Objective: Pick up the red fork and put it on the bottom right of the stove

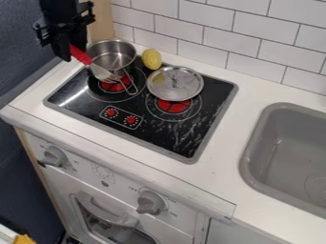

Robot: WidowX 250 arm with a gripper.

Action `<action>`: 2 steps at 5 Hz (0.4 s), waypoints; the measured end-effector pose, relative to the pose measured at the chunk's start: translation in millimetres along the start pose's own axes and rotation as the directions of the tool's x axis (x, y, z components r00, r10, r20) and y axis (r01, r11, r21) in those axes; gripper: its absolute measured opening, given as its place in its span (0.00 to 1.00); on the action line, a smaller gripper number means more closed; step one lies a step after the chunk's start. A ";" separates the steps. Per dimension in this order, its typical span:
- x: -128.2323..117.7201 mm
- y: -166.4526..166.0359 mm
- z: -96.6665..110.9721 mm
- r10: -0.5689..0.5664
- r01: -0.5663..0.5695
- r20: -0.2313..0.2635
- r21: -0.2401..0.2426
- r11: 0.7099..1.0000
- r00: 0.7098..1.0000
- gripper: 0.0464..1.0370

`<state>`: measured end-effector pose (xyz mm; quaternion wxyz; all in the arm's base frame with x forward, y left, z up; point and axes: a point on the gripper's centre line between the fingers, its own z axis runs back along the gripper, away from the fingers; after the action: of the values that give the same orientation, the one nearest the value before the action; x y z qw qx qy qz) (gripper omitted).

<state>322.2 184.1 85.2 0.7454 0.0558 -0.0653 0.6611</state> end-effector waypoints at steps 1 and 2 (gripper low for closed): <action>-6.2 0.4 -28.8 0.012 -0.009 -0.056 0.058 0.998 0.998 0.35; -11.3 -4.1 -44.6 0.022 -0.016 -0.098 0.066 0.998 0.995 0.35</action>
<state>326.0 180.1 39.4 0.7391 0.0469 -0.0072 0.6720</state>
